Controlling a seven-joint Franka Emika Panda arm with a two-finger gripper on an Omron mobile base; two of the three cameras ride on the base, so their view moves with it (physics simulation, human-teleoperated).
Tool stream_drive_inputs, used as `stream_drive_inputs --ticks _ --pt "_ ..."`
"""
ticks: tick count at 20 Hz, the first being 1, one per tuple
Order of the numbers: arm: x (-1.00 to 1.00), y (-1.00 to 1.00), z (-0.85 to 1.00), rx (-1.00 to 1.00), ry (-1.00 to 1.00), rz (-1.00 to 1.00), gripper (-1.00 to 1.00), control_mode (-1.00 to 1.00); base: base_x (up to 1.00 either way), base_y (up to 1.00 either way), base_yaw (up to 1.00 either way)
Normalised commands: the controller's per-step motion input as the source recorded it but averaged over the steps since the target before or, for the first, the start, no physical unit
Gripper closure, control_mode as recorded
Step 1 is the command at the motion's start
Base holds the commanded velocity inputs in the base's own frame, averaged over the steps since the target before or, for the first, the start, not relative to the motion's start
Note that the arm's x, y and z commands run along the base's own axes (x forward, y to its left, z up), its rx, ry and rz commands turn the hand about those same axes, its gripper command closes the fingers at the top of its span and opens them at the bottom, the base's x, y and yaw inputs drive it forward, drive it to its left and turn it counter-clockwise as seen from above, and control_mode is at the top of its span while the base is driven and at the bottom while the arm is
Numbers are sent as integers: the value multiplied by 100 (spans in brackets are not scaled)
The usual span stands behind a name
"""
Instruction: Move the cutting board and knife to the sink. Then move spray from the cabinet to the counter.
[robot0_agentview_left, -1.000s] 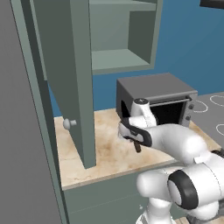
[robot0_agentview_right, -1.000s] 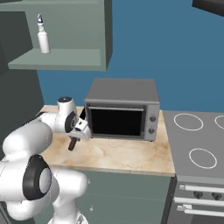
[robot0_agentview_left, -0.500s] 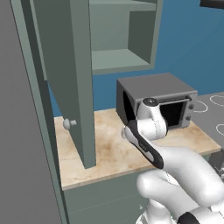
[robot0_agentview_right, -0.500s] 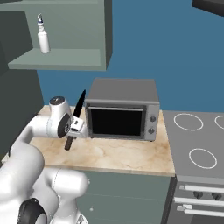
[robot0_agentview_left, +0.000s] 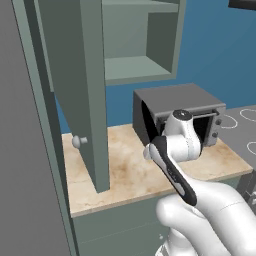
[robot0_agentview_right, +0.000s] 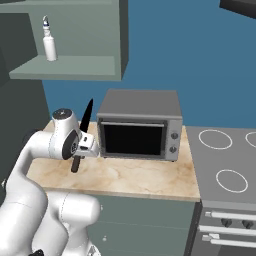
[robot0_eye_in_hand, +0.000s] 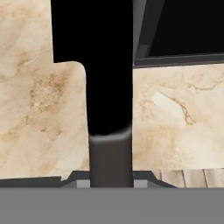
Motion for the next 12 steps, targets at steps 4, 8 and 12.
stream_drive_inputs --ticks 4,8,12 --pt "-6 0 18 0 4 5 100 -100 0 0 0" --pt "0 0 1 0 0 0 100 -100 0 0 0" --pt "0 0 0 0 0 0 100 -100 0 0 0"
